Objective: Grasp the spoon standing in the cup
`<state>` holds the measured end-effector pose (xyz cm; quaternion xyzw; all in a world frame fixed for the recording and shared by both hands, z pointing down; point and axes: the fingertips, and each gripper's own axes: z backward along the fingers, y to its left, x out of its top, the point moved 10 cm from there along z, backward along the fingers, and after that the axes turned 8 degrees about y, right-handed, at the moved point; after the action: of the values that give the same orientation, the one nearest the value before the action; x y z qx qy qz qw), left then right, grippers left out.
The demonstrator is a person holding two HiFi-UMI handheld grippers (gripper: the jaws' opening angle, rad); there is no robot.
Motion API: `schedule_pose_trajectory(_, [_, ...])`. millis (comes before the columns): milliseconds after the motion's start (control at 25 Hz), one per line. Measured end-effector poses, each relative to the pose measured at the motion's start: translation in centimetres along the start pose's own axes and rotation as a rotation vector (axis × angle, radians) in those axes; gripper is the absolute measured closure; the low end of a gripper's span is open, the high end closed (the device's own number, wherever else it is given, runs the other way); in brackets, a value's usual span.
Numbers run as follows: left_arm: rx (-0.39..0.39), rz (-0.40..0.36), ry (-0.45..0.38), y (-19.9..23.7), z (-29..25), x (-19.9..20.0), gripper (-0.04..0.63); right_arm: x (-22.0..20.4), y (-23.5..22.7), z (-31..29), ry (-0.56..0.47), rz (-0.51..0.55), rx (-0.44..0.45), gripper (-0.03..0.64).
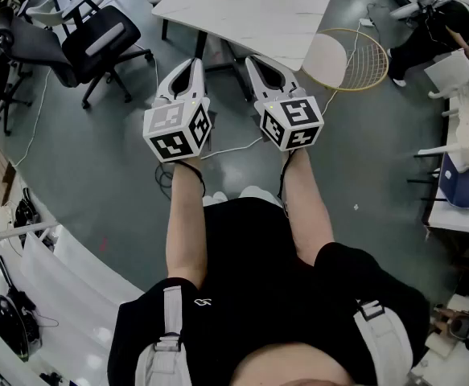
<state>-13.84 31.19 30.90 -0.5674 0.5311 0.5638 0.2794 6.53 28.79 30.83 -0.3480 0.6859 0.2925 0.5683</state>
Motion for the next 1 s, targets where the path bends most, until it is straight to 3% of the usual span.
schedule_pose_trajectory(200, [0.002,0.002,0.000,0.4,-0.1,0.0,0.580,-0.1,0.1,-0.2,-0.005,0.001,0.000,0.612])
schedule_pose_trajectory(400, [-0.005,0.006,0.001,0.5,-0.3,0.0,0.580,-0.1,-0.6,-0.4,-0.025,-0.089,-0.022,0.611])
schedule_pose_trajectory(1000, [-0.036,0.051,-0.031,2.0,-1.8,0.8,0.580,0.6,-1.5,-0.5,-0.001,-0.051,-0.092,0.611])
